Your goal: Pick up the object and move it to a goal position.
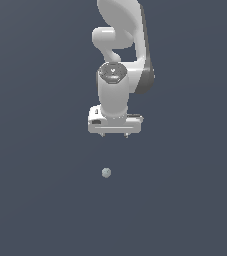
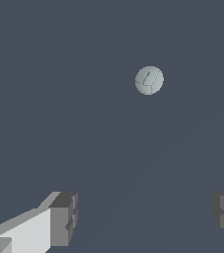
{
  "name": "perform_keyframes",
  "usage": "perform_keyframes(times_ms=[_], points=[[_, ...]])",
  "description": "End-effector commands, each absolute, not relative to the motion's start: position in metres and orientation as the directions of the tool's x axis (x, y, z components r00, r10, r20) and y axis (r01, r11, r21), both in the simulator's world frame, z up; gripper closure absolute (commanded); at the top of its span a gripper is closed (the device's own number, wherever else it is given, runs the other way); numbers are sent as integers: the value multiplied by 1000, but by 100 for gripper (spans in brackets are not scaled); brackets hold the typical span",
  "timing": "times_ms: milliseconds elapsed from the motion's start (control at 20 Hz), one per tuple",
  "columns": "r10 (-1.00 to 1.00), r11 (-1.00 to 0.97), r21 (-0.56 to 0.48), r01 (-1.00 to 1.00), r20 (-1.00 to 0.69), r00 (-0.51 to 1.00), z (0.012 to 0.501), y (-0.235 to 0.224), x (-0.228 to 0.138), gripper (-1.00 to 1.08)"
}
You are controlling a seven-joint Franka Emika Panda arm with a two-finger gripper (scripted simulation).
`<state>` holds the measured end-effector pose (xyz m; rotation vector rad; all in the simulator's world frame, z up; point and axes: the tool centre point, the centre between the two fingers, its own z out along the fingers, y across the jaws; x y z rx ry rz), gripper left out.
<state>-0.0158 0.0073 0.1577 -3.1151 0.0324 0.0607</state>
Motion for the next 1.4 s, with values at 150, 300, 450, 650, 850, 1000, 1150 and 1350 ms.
perform_keyframes(times_ms=[150, 300, 450, 650, 850, 1000, 1150, 1350], points=[[-20, -999, -27, -21, -39, 999, 159, 8, -16, -92], [-18, -999, -32, -19, -40, 999, 162, 11, -16, -92], [-17, -999, -35, -19, -40, 999, 164, 12, -16, -92], [-17, -999, -35, -19, -40, 999, 164, 12, -16, -92], [-24, -999, -33, -25, -39, 999, 162, 11, -13, -92], [-36, -999, -32, -37, -38, 999, 159, 9, -7, -92], [-55, -998, -30, -56, -35, 998, 154, 7, 2, -92], [-89, -996, -25, -90, -31, 996, 144, 2, 18, -92]])
